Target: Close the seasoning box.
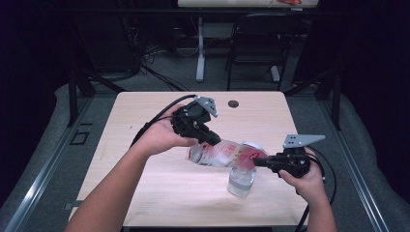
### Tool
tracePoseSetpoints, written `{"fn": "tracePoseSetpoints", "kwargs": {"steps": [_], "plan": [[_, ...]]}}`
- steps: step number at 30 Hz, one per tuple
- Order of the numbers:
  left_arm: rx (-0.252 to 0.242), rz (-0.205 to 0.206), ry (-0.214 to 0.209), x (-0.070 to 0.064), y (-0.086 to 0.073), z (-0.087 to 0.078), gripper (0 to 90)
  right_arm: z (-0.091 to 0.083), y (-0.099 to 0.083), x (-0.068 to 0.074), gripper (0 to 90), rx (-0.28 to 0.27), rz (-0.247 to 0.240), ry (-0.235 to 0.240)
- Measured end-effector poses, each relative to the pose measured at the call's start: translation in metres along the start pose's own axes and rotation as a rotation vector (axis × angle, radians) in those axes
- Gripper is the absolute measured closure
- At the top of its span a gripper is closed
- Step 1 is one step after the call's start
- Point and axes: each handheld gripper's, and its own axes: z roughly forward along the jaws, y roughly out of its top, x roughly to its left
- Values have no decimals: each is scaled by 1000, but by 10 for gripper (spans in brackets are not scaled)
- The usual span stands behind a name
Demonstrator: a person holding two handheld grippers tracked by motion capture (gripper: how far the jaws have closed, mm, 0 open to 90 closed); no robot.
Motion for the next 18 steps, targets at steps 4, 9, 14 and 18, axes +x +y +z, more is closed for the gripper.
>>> {"fn": "tracePoseSetpoints", "kwargs": {"steps": [4, 9, 14, 18], "plan": [[0, 2, 1, -1, 0, -1, 859, 1, 0, 1, 887, 1, -3, 3], [-4, -1, 2, -1, 0, -3, 858, 2, 1, 2, 886, 2, -5, 9], [-10, 2, 1, -2, 0, -4, 859, 3, 1, 3, 885, 9, -11, 14], [-6, 5, 2, -2, 0, -6, 859, 5, 2, 5, 885, 19, -15, 15]]}}
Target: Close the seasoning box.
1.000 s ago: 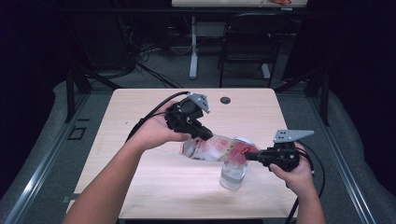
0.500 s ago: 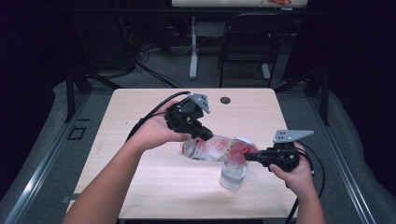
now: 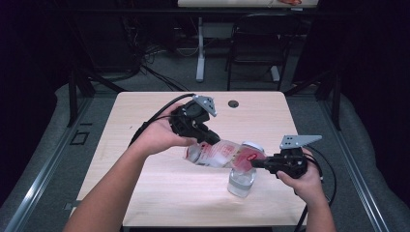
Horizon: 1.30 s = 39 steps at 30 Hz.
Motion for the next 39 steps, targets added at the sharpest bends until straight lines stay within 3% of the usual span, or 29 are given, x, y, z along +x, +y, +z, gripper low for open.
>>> {"fn": "tracePoseSetpoints", "kwargs": {"steps": [16, 39], "plan": [[-13, -10, 1, 1, 0, 1, 858, 3, -1, -1, 884, -6, 14, 9], [-39, -21, -7, 6, -1, 1, 844, 3, -1, -3, 892, 1, 9, -19]]}}
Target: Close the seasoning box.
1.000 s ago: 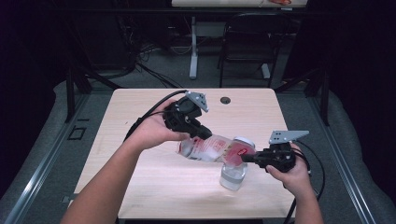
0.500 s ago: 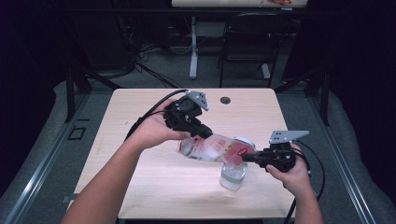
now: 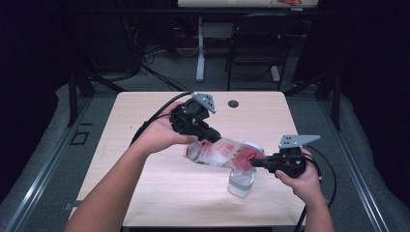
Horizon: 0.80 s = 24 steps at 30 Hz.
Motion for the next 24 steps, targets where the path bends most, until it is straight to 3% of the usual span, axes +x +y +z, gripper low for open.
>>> {"fn": "tracePoseSetpoints", "kwargs": {"steps": [24], "plan": [[-2, 1, -1, 1, 1, 1, 840, 0, 0, -1, 893, -2, 8, 1]]}}
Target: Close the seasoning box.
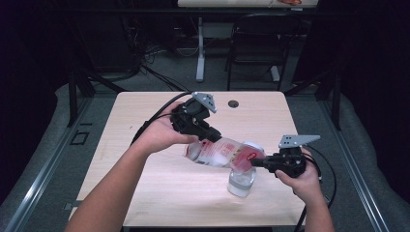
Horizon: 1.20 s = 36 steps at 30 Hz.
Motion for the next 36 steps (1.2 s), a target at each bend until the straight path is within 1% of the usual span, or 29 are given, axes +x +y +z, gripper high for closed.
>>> {"fn": "tracePoseSetpoints", "kwargs": {"steps": [22, 27, 36], "plan": [[-2, 0, 4, 0, 2, 1, 838, 0, 0, 0, 888, 0, -3, -10], [4, 6, 4, 1, 3, 1, 838, 0, 0, 0, 888, 0, -5, -14], [-7, -2, 1, 1, 4, 2, 833, 0, -1, -1, 892, 1, -3, -17]]}}
